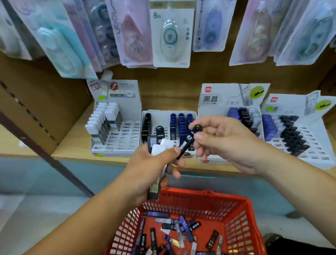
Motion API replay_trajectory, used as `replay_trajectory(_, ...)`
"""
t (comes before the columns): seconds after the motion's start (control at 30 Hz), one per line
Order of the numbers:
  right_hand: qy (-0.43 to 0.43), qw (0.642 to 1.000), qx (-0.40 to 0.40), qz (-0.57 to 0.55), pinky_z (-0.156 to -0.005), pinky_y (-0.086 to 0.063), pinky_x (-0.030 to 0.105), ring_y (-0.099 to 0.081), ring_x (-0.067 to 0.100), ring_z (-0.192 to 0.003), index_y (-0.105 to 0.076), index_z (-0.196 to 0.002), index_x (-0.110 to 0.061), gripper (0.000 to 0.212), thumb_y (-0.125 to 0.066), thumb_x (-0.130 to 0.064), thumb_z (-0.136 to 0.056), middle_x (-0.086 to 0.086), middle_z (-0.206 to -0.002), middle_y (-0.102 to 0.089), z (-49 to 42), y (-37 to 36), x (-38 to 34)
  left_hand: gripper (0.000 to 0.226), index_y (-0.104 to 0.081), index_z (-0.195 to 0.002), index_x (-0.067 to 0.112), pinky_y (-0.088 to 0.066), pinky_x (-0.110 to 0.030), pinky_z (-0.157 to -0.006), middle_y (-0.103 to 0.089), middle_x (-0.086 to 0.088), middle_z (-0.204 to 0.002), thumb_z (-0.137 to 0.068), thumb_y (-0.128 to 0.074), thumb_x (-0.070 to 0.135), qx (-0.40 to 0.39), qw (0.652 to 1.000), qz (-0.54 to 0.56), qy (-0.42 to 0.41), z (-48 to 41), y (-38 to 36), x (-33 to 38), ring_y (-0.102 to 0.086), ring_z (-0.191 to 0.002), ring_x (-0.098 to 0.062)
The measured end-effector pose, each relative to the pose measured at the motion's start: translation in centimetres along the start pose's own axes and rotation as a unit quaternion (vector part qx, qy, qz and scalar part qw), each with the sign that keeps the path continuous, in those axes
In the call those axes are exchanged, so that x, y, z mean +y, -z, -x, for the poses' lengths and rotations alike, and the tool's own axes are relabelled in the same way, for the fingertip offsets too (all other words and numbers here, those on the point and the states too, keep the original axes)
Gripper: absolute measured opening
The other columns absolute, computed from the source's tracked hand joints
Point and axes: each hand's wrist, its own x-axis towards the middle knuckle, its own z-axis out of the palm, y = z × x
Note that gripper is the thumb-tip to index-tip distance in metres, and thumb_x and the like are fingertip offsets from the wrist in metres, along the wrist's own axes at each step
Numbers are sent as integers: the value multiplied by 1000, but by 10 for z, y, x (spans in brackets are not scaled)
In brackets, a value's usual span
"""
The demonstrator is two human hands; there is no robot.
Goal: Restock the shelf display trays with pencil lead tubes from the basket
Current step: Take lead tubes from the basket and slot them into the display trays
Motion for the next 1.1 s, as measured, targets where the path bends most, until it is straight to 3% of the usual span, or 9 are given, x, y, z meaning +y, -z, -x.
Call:
replay_trajectory(0.07, 7, 999, 33, 30, -55, -54, 32, -63, 24, -60, -66, -100, -1, 6, -69, -4, -95, 13, -70, -66, 1, -10, 2, 19, -64, -104, 8, -34, -27, -45, -77, -18, -89, -98, -70, 25, 10, 1000, -4, 7, 3, 10, -1, -63, -61, -22)
replay_trajectory(0.13, 6, 997, 73, 22, -57, -55, 34, -64, 23, -60, -65, -90, -1, 15, -75, -12, -90, 15, -70, -67, 1, -20, 4, 19, -63, -107, 8, -34, -26, -45, -77, -20, -92, -98, -70, 23, 17, 1000, 1, 6, 4, 18, 0, -64, -61, -22)
replay_trajectory(0.23, -10, 994, 100, -31, -57, -54, 34, -64, 26, -63, -66, -88, -2, 23, -80, -20, -84, 18, -74, -68, -2, -32, 6, 17, -65, -108, 9, -35, -26, -45, -78, -16, -96, -98, -71, 22, 12, 1000, 2, -13, 1, 27, 2, -67, -67, -22)
replay_trajectory(0.4, -30, 991, 121, -55, -59, -54, 37, -64, 28, -65, -65, -88, -4, 17, -73, -18, -94, 18, -75, -67, -9, -43, 5, 15, -67, -106, 8, -37, -29, -47, -78, -14, -91, -98, -70, 20, 13, 999, -36, -38, -5, 36, 2, -68, -69, -23)
replay_trajectory(0.53, 0, 985, 165, 45, -61, -57, 34, -67, 25, -65, -67, -95, -1, 13, -69, -13, -98, 14, -73, -70, -13, -46, 5, 17, -66, -105, 7, -38, -29, -47, -77, -14, -87, -97, -71, 20, 11, 999, -42, -30, -7, 44, 4, -66, -65, -23)
replay_trajectory(0.73, 69, 961, 213, 162, -65, -61, 27, -71, 12, -65, -72, -92, -12, 4, -72, -13, -96, 5, -76, -73, -43, -53, -15, 14, -62, -101, 9, -38, -28, -45, -75, -16, -89, -97, -72, 19, 25, 997, -71, 15, -11, 65, 12, -60, -57, -19)
replay_trajectory(0.9, 108, 929, 193, 297, -73, -61, 38, -73, 22, -76, -68, -84, -32, 19, -80, -19, -89, 3, -80, -72, -101, -65, -16, 12, -64, -102, 4, -37, -28, -45, -70, -11, -81, -92, -70, 7, 25, 998, -52, 32, -16, 76, 9, -62, -62, -20)
replay_trajectory(1.1, 78, 917, 190, 343, -61, -49, 13, -63, 11, -71, -69, -83, -22, 13, -82, -21, -86, 6, -83, -71, -130, -64, -3, 19, -65, -102, -5, -37, -30, -45, -67, -15, -83, -85, -70, 1, 35, 998, -44, 25, -23, 85, 6, -62, -63, -21)
